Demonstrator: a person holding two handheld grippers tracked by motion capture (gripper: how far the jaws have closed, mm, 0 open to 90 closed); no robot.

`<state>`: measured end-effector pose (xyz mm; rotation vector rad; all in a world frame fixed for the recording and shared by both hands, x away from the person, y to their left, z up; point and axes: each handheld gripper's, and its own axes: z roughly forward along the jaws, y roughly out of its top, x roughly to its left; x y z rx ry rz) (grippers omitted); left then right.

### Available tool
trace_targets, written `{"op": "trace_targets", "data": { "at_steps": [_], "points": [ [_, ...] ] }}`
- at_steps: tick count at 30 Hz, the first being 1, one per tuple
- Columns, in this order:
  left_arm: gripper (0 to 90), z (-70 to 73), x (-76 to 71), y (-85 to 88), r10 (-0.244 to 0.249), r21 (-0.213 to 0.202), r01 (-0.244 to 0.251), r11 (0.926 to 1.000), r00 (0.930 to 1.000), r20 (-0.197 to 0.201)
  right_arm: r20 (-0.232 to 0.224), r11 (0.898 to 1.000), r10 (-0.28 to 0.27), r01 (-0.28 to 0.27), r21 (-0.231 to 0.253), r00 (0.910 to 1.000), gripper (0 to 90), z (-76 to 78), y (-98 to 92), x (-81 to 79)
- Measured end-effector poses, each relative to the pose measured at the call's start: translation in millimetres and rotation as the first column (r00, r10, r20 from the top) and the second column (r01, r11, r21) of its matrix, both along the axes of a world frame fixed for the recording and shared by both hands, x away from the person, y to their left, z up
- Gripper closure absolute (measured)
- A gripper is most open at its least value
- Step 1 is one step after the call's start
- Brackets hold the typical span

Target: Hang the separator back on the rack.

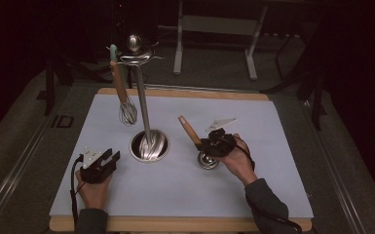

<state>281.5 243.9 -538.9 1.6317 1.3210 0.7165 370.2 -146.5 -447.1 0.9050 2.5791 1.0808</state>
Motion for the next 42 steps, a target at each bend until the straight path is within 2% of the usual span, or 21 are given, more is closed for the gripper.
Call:
{"op": "trace_targets", "data": {
  "at_steps": [21, 31, 42],
  "points": [
    [64.0, 0.0, 0.0, 0.0, -0.001, 0.000, 0.001, 1.0000, 1.0000, 0.000, 0.047, 0.999, 0.038, -0.039, 0.022, 0.9981, 71.0, 15.6, 7.0, -6.2],
    [64.0, -0.1, 0.1, -0.2, 0.000, -0.002, 0.000, 1.0000, 1.0000, 0.000, 0.093, 0.997, 0.059, -0.063, 0.034, 0.9939, 71.0, 23.5, 9.9, -7.7],
    [64.0, 0.0, 0.1, -0.1, -0.001, -0.001, 0.001, 1.0000, 1.0000, -0.001, 0.123, 0.996, 0.077, -0.082, 0.041, 0.9894, 71.0, 29.3, 12.1, -8.8]
  ]
}}
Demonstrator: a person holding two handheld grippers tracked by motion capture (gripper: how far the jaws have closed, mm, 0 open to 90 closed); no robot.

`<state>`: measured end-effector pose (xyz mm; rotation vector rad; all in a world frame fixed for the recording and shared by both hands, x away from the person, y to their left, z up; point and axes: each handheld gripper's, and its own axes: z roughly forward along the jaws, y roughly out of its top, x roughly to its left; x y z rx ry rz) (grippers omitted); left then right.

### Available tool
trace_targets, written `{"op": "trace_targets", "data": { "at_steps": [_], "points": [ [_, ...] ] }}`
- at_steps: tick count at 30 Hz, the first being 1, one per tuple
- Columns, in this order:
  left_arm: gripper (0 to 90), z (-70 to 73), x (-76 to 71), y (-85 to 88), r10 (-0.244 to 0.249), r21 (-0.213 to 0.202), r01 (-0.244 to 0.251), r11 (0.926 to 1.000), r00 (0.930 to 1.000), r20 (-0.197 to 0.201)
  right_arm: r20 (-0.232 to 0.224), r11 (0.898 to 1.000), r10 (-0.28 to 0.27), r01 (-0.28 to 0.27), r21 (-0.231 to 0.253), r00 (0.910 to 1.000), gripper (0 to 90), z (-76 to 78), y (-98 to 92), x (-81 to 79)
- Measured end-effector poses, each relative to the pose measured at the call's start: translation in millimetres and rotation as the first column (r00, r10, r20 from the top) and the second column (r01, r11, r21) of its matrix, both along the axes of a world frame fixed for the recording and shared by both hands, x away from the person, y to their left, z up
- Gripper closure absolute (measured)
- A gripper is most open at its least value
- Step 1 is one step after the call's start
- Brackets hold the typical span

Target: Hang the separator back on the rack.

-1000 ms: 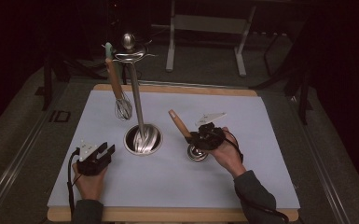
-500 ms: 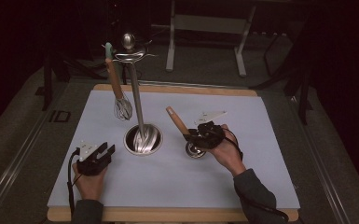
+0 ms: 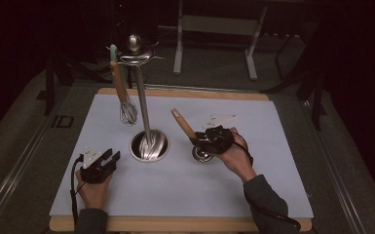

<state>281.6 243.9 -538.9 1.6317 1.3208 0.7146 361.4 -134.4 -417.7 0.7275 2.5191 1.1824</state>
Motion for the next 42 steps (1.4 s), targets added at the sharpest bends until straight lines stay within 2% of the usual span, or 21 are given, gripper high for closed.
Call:
{"op": "trace_targets", "data": {
  "at_steps": [11, 20, 42],
  "points": [
    [64.0, 0.0, 0.0, 0.1, 0.000, 0.000, 0.000, 1.0000, 1.0000, 0.000, 0.046, 1.000, 0.009, -0.010, 0.015, 0.9989, 71.0, 10.0, -4.1, -0.8],
    [63.9, 0.0, 0.1, 0.2, 0.000, -0.001, 0.000, 1.0000, 1.0000, 0.000, 0.092, 1.000, 0.027, -0.028, 0.007, 0.9954, 71.0, 17.4, -1.5, -3.3],
    [64.0, 0.0, 0.1, 0.3, 0.000, -0.001, 0.000, 1.0000, 1.0000, 0.000, 0.160, 0.998, 0.056, -0.060, 0.023, 0.9856, 71.0, 30.1, 4.6, -9.6]
  ]
}}
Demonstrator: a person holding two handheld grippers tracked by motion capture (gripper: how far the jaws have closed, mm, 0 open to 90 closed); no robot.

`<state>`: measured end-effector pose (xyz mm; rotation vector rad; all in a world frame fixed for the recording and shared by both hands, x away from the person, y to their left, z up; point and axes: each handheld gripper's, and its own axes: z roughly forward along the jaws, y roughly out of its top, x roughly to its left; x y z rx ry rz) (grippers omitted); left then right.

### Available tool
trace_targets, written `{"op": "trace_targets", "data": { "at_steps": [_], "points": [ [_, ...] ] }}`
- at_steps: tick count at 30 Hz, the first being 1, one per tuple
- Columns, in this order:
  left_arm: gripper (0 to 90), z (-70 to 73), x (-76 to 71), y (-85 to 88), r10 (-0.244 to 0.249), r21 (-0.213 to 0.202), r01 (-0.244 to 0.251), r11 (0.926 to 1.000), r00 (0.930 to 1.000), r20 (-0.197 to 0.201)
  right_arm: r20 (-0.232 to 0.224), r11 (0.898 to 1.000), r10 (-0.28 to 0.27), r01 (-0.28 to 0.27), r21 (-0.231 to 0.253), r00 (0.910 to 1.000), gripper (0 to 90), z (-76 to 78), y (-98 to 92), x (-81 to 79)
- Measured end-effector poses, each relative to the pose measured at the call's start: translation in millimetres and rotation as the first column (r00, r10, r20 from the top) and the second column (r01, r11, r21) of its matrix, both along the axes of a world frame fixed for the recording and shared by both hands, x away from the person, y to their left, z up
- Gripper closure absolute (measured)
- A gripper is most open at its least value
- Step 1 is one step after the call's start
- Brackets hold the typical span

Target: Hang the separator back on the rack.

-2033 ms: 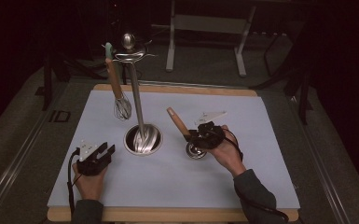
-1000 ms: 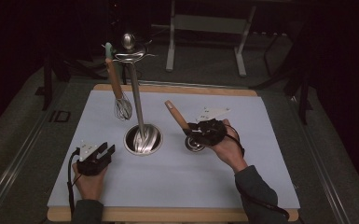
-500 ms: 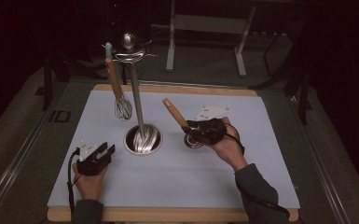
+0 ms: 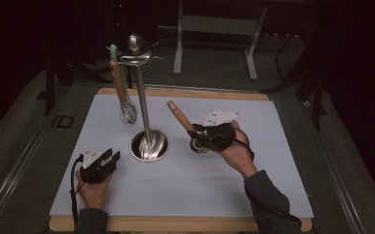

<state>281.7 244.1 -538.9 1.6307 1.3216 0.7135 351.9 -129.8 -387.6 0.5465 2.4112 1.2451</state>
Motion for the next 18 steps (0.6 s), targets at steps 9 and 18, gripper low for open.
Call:
{"op": "trace_targets", "data": {
  "at_steps": [9, 18],
  "points": [
    [63.9, 0.1, 0.0, 0.0, -0.001, 0.000, 0.001, 1.0000, 1.0000, -0.001, 0.026, 1.000, -0.001, 0.001, 0.008, 0.9996, 71.0, 5.4, -0.8, -2.0],
    [64.0, 0.0, 0.0, -0.1, 0.000, 0.001, 0.000, 1.0000, 1.0000, 0.000, 0.055, 1.000, 0.004, -0.006, 0.021, 0.9985, 71.0, 11.3, -2.4, -3.3]
  ]
}}
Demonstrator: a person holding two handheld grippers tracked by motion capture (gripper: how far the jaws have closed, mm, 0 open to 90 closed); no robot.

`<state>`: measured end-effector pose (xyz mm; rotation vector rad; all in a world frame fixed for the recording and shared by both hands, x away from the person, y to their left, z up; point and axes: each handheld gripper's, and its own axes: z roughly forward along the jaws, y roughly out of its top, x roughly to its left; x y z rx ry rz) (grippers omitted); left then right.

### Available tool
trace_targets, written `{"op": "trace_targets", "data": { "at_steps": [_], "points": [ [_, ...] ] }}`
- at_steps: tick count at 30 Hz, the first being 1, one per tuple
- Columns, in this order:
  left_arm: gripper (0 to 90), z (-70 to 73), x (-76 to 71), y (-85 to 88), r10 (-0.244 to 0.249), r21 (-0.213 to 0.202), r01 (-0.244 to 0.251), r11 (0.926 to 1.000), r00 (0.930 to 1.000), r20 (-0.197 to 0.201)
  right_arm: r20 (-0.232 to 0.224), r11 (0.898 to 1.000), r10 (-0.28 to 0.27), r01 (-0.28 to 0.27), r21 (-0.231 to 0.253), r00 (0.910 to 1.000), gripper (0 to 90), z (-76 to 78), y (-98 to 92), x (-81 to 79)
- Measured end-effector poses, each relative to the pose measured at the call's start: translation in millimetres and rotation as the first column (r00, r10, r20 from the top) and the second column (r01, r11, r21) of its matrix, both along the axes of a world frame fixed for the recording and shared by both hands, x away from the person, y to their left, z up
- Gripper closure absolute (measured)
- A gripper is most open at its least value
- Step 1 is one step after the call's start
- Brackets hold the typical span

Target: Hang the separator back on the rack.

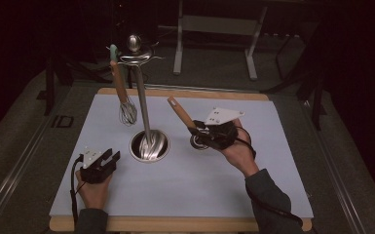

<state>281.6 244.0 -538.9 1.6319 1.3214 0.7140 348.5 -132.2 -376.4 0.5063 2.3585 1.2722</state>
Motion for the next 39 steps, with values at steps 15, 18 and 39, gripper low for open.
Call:
{"op": "trace_targets", "data": {
  "at_steps": [15, 18, 39],
  "points": [
    [63.9, 0.1, 0.0, 0.0, -0.001, 0.001, 0.001, 1.0000, 1.0000, -0.002, 0.034, 1.000, 0.017, -0.017, 0.011, 0.9993, 71.0, 8.8, 4.6, -2.9],
    [63.9, 0.0, 0.1, 0.0, 0.000, 0.000, 0.000, 1.0000, 1.0000, -0.001, 0.037, 1.000, 0.019, -0.019, 0.016, 0.9991, 71.0, 10.6, 5.3, -3.4],
    [63.9, 0.0, 0.0, 0.1, 0.000, 0.000, 0.000, 1.0000, 1.0000, -0.001, 0.092, 0.999, 0.038, -0.040, 0.022, 0.9950, 71.0, 22.7, 7.8, -6.0]
  ]
}}
